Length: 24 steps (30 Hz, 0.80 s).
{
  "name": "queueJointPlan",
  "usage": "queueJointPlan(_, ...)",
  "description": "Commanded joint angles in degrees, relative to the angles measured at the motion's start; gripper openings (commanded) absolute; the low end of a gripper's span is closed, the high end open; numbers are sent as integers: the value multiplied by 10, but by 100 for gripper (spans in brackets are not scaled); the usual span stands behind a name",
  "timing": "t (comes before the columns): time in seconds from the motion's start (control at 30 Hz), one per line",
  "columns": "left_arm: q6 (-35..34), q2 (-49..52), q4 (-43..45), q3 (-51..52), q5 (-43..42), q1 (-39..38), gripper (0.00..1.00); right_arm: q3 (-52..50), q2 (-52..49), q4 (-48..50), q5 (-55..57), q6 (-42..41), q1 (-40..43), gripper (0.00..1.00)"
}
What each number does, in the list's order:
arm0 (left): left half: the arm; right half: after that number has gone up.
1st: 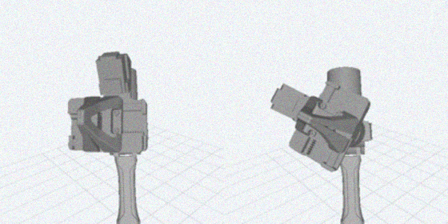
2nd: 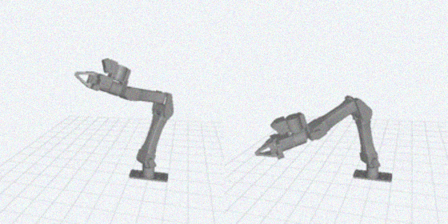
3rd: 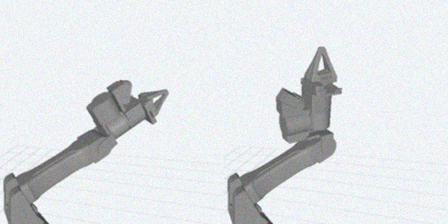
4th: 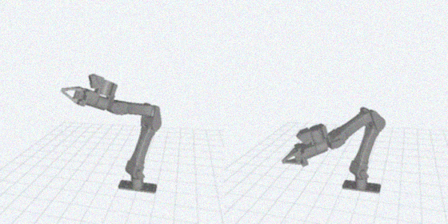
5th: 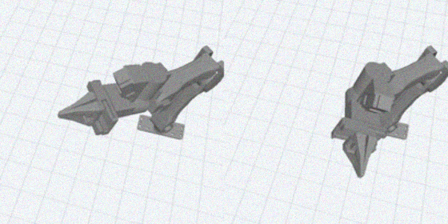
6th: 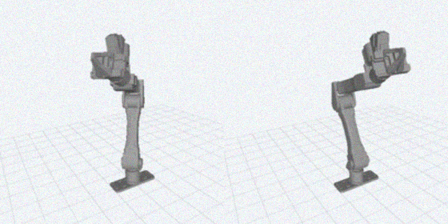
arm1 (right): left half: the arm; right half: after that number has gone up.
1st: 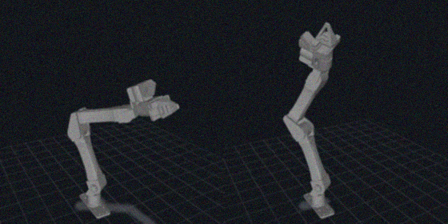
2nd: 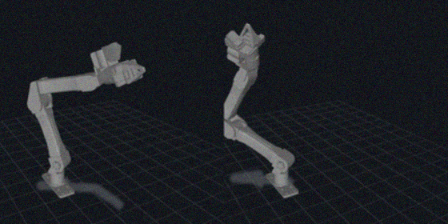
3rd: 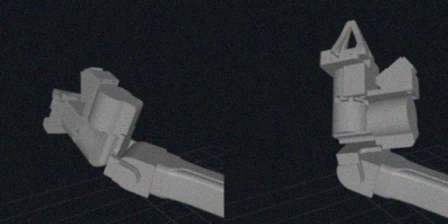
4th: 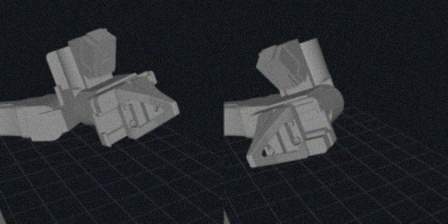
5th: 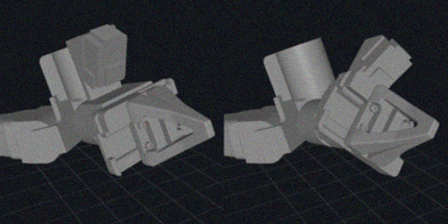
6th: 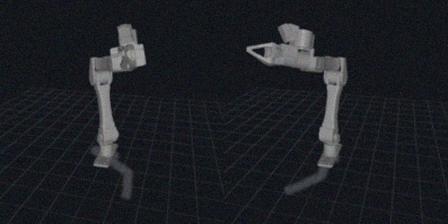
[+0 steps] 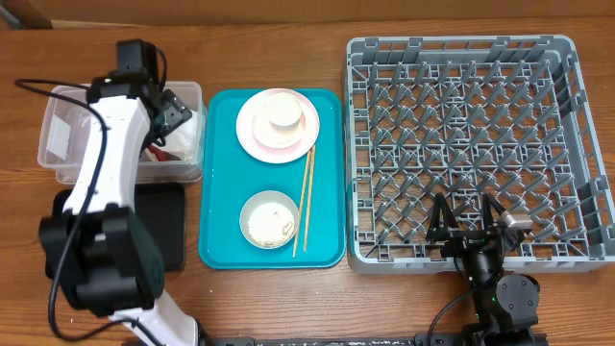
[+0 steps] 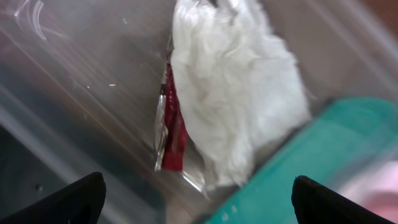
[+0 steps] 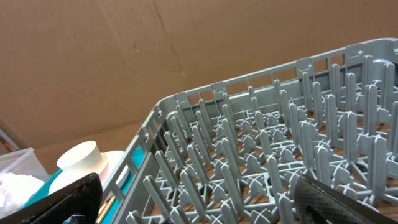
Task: Sort waste into correct bins and load items into the dishwasher
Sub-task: 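Carry the white tissue into the clear bin and release it, then grasp the rim of the white rice bowl with the left gripper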
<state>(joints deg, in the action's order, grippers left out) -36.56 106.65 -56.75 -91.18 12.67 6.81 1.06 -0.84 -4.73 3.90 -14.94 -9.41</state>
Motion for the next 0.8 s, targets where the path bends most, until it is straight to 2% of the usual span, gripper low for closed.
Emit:
queueJointPlan(0.0, 23, -88, -27, -28, -69, -5, 96, -6, 5, 3, 7, 4, -1, 100)
queueJointPlan(0.17, 56, -155, -91, -28, -151, -33, 95, -6, 5, 3, 7, 4, -1, 100)
queueJointPlan(0.3, 95, -167, -153, -27, -167, -111, 87, -6, 5, 3, 7, 4, -1, 100)
queueJointPlan(0.37, 105, -165, -170, -26, -167, -154, 81, -6, 5, 3, 7, 4, -1, 100)
queueJointPlan(0.43, 119, -163, -180, -26, -163, -203, 66, -6, 5, 3, 7, 4, -1, 100)
queueJointPlan(0.57, 119, -157, -182, -25, -139, -291, 41, -6, 5, 3, 7, 4, -1, 100)
queueJointPlan(0.67, 117, -148, -176, -24, -137, -353, 35, -6, 5, 3, 7, 4, -1, 100)
queueJointPlan(0.77, 117, -136, -176, -24, -137, -397, 35, -6, 5, 3, 7, 4, -1, 100)
